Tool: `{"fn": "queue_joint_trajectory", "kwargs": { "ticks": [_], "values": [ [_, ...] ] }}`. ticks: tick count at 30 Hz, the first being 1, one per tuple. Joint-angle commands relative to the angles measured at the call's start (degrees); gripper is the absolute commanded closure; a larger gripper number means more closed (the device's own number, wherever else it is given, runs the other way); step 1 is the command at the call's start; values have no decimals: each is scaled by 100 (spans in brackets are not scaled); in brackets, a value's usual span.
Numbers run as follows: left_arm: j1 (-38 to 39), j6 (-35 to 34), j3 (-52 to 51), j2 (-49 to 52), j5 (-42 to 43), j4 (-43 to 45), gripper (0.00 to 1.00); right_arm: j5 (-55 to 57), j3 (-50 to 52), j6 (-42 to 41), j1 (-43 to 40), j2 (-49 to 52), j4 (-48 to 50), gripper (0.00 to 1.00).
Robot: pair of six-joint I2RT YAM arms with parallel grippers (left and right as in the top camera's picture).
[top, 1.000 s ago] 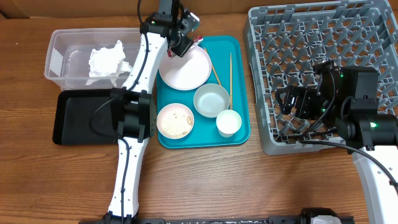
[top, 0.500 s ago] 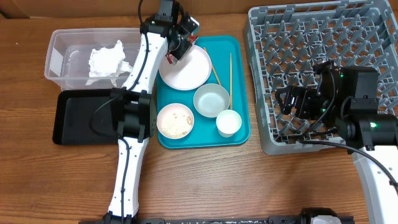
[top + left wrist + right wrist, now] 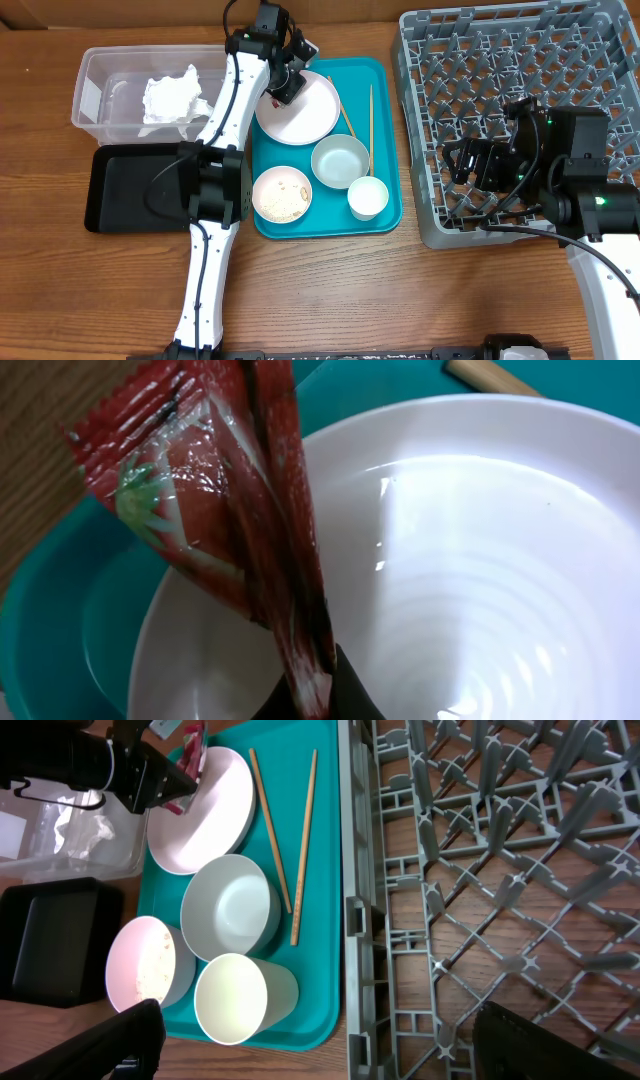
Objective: Sort waste into correct bins and load items into the dishwasher
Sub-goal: 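Carry the red wrapper with the left gripper and drop it in the clear bin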
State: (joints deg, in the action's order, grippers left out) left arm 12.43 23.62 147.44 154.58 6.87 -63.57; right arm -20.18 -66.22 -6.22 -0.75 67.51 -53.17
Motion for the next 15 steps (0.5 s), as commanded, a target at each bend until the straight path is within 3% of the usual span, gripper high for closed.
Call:
{"fn": "queue_joint_trajectory", "kwargs": {
  "ticks": [1,9,15],
  "values": [
    [96,-577,382,-103,70,-138,96,-50,-136,-24,-17,-7,50,0],
    [59,-1777,1655,-1132,0,-1847,96,-50,-136,-22,-17,-7,122,0],
    [-389,-2769,1727,-1696,-940,-2916,96,-50,-136,-22,-17,-7,227,0]
  ]
}}
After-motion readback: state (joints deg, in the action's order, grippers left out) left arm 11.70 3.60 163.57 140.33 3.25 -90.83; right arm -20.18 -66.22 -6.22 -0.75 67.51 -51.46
